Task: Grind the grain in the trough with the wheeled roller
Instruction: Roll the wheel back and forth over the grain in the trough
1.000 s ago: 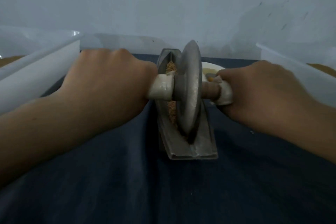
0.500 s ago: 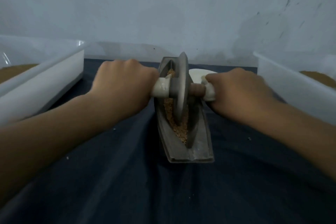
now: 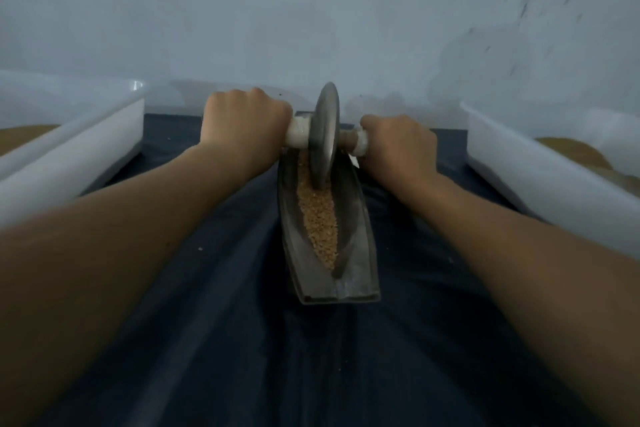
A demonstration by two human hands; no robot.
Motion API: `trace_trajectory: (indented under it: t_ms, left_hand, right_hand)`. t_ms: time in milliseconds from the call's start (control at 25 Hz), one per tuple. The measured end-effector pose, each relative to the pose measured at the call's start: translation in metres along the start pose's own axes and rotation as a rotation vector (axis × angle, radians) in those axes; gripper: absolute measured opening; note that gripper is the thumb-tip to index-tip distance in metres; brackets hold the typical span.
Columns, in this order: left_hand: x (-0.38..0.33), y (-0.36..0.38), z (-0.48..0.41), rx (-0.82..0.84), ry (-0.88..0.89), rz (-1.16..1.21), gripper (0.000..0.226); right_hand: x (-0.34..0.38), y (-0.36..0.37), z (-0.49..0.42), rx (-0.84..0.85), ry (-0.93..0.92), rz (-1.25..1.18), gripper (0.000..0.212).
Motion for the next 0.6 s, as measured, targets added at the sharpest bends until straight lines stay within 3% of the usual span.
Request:
trace_trajectory:
  t_ms: [120,240,400,520,600]
  left_hand:
    - [0.002,-0.016,0.043,-0.033,0.091,-0.012,0.009]
    - [0.010,-0.038,0.087,-0.116,0.163,0.042,0.036]
    - [0.016,-0.011,0.080,-0.053,0.045,0.017,0.034]
    - [0.013,0.017,0.029,-0.026,-0.049,0.054,0.007]
    - [0.014,0.024,0.006,0.054,-0.083,0.079,0.010]
  right_hand:
    - [-0.001,-0.018,0.044,-0.001,-0.121,0.010,0.017]
    - [-0.003,-0.061,0.081,-0.155,-0.248,0.104,0.030]
    - [0.011,-0.047,0.059,-0.082,-0.206,0.183,0.043]
    - [0.010,-0.017,0.007,-0.063,-0.073,0.166,0.019]
    - [0.012,-0.013,-0.012,-0.025,-0.031,0.157,0.001]
Point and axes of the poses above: each hand's wrist, its own z-axis away from the middle knuckle, its own y-axis out of the palm, x = y × z, the point moved 7 cm from there along -z, towards the middle knuckle, and after that the axes turned 3 degrees about x, right-handed, at the moved point
